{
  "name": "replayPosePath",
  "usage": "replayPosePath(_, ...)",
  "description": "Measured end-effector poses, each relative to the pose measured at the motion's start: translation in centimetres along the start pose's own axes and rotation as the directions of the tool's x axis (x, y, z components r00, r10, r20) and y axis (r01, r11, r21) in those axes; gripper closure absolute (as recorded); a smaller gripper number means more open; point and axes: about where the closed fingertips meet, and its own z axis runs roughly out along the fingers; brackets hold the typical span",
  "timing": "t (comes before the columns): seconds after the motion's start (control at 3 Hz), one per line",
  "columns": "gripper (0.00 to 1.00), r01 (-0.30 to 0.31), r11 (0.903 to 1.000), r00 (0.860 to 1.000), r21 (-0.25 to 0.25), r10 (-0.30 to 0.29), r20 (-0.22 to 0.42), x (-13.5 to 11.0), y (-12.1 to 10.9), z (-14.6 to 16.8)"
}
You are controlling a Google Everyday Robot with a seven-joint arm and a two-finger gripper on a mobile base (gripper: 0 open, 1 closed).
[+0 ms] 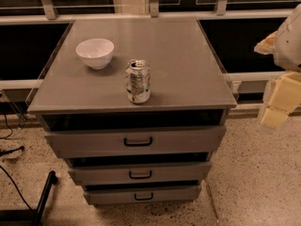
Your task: Open bottom drawer
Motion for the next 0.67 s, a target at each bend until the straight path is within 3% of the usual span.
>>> replayPosePath(0.33, 0.00, 0.000, 1.0000, 1.000, 0.002, 0.000, 0.001, 0.0, 0.0, 0.0)
replayPosePath(0.67, 0.00, -0.044, 0.9990, 0.999, -0.007, 0.045, 0.026, 0.4, 1.0, 1.2)
